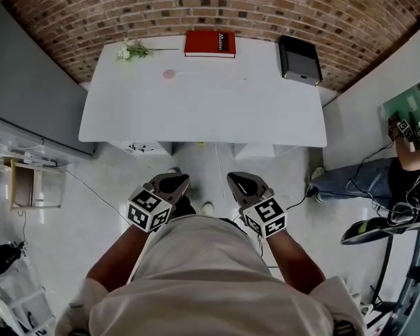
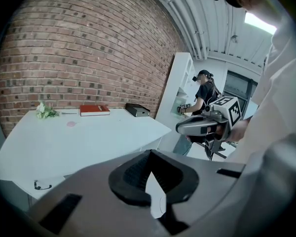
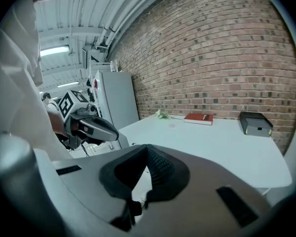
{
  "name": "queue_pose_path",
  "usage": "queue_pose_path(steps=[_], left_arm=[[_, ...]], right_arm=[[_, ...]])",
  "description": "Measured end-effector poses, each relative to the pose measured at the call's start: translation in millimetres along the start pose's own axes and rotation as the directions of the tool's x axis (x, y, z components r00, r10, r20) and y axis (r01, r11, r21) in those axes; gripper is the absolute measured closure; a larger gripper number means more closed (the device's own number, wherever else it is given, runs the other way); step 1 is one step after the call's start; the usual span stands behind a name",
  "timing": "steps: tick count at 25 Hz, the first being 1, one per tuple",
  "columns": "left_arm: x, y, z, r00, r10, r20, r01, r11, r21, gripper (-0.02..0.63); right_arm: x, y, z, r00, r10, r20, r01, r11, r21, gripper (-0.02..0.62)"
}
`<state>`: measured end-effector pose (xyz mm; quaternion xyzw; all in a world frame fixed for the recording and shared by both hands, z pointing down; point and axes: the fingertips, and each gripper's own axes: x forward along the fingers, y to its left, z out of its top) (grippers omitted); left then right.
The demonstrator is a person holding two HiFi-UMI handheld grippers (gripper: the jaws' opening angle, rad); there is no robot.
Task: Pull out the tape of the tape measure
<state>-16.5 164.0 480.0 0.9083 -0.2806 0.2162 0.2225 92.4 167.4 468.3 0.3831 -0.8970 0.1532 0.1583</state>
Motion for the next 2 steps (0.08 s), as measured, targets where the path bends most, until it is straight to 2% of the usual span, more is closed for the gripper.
queue_pose_path(steps=[2], left_arm=[[0.9,2.6,0.5,1.0,0.002,-0.001,-0.002,1.0,0.0,0.611]], right_arm=[[1.9,-1.8,-0.4,1.0,0.0,-0.001,0.0,1.0,0.0,0.592]])
